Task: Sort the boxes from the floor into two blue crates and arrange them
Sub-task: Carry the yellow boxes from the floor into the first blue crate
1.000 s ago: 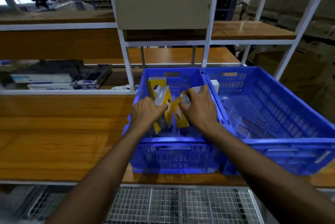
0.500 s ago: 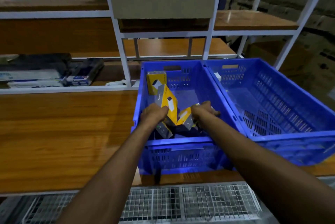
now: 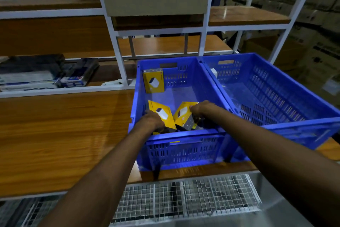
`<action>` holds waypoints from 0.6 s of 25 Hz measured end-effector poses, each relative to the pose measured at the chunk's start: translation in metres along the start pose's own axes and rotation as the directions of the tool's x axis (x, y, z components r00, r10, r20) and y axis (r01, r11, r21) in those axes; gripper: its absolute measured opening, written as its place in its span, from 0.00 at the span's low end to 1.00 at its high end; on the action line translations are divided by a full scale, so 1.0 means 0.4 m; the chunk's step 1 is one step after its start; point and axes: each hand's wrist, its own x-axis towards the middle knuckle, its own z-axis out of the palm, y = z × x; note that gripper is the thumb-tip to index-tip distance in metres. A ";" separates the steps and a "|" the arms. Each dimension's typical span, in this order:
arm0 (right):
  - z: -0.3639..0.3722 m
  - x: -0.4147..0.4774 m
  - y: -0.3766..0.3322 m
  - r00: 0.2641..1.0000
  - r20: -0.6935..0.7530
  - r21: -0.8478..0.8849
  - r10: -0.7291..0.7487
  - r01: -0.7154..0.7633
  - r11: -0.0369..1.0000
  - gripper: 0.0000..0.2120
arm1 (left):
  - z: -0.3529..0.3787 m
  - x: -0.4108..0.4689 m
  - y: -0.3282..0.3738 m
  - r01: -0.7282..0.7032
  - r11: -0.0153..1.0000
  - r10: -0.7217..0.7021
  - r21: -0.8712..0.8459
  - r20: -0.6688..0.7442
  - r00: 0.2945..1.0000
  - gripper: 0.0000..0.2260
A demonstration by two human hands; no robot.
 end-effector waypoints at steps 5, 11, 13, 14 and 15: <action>-0.011 -0.049 -0.015 0.998 0.067 -0.418 0.004 0.024 0.908 0.15 | 0.011 -0.011 -0.017 -0.134 0.973 0.156 0.190 -0.106 0.982 0.28; 0.012 -0.068 -0.005 1.000 -0.006 -0.500 0.008 -0.010 0.866 0.10 | 0.013 -0.040 -0.008 -0.141 0.951 0.207 0.276 -0.226 0.952 0.36; 0.031 -0.079 -0.002 0.987 -0.131 -0.551 -0.088 0.001 0.834 0.12 | 0.012 -0.050 0.001 -0.173 0.920 0.270 0.351 -0.248 0.931 0.31; 0.042 -0.086 -0.005 0.966 -0.204 -0.593 -0.158 0.006 0.805 0.12 | 0.011 -0.055 0.004 -0.198 0.911 0.305 0.362 -0.268 0.914 0.29; 0.054 -0.093 -0.012 0.946 -0.257 -0.633 -0.197 -0.011 0.774 0.13 | 0.010 -0.055 0.004 -0.225 0.902 0.342 0.368 -0.294 0.893 0.28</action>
